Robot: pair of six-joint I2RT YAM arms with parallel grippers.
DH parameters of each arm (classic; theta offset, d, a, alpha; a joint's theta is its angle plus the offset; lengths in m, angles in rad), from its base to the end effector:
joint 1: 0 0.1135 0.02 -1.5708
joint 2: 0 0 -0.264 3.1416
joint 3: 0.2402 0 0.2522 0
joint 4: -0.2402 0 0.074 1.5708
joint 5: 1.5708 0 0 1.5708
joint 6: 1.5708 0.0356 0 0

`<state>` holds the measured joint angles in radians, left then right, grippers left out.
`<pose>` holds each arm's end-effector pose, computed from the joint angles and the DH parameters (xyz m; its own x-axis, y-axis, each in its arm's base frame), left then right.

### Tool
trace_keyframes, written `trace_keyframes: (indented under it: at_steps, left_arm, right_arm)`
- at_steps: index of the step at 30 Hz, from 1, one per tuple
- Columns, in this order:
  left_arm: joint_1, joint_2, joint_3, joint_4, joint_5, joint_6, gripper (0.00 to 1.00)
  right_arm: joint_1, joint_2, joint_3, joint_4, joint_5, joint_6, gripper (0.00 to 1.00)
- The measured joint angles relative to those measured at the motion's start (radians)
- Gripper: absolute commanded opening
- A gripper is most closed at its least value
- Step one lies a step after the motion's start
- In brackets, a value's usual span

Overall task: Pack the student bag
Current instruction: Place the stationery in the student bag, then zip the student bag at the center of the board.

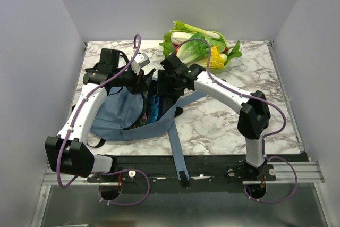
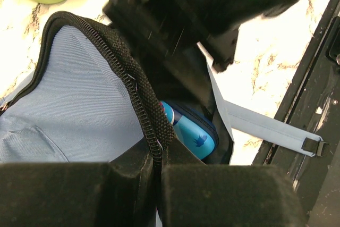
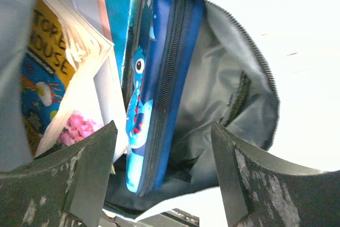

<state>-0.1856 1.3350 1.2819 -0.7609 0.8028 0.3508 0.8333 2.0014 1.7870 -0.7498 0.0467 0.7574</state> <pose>0.2645 -0.0757 0.3453 -0.4602 0.3293 -0.8245 0.8218 0.5095 -0.2552 0.3003 0.3281 0.2699 -0.8971 0.0332 -0.4406 -0.1446 0.9202 0.3638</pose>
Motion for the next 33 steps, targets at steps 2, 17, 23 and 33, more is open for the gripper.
trace_keyframes:
  at_steps: [2,17,23,33]
  left_arm:
    - [0.0,0.0,0.0,0.0,0.0,0.0,0.11]
    - [-0.002,-0.003,0.03,-0.024,0.037,-0.008,0.53]
    - [-0.002,-0.013,0.08,-0.105,0.048,0.057,0.63]
    - [0.256,0.015,0.196,-0.376,0.077,0.278,0.62]
  right_arm:
    - [-0.016,-0.048,-0.006,-0.006,0.019,-0.026,0.63]
    - [-0.018,-0.274,-0.415,0.151,0.051,-0.113,0.23]
    - [0.07,-0.478,-0.568,0.231,0.107,-0.187,0.5]
    - [0.414,-0.549,-0.487,0.376,0.246,-0.403,0.64]
